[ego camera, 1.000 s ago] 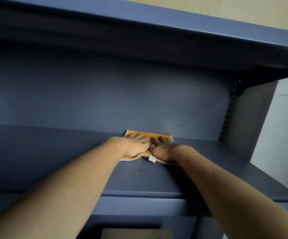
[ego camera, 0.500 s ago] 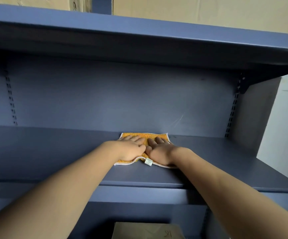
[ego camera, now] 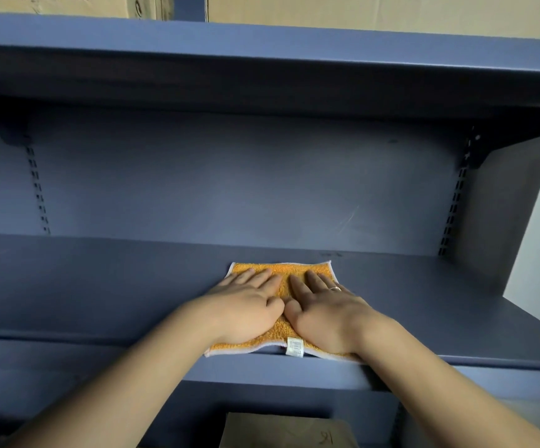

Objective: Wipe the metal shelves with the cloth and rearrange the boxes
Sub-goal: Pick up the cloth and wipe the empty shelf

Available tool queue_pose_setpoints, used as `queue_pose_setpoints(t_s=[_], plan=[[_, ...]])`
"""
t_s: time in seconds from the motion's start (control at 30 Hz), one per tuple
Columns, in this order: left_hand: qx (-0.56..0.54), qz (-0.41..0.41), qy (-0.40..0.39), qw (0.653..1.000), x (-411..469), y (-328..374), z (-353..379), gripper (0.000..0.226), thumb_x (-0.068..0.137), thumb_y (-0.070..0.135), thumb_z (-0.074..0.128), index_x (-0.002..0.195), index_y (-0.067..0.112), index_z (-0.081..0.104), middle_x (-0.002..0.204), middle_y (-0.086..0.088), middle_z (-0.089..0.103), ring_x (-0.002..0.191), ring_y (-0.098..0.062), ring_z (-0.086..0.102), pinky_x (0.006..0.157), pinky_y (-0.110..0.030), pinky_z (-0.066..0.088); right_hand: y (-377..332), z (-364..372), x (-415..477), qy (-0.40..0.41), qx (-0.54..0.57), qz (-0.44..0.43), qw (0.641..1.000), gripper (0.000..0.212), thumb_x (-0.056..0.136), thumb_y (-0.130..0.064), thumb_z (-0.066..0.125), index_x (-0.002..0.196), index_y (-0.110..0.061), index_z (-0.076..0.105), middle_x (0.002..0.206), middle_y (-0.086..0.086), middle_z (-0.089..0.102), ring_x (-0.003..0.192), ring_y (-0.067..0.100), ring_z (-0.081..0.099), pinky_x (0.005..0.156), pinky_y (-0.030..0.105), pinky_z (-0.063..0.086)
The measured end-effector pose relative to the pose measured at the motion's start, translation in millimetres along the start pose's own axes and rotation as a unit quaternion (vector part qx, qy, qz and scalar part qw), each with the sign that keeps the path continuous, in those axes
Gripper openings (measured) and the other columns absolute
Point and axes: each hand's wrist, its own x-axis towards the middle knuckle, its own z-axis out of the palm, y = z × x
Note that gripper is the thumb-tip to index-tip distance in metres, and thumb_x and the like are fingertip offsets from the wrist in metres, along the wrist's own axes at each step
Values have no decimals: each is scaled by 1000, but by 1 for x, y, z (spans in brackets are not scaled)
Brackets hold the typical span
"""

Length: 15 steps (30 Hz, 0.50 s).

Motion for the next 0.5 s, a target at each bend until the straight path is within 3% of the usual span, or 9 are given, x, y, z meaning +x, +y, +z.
queue_pose_setpoints(t_s=[0.5], plan=[[-6, 20, -1, 1000, -10, -4, -2, 59, 106, 47, 9, 161, 33, -6, 168, 13, -14, 153, -10, -15, 126, -36, -6, -7, 0, -15, 6, 8, 5, 1000, 66, 105, -60, 11, 162, -30, -5, 170, 2, -11, 156, 18, -11, 124, 34, -5]])
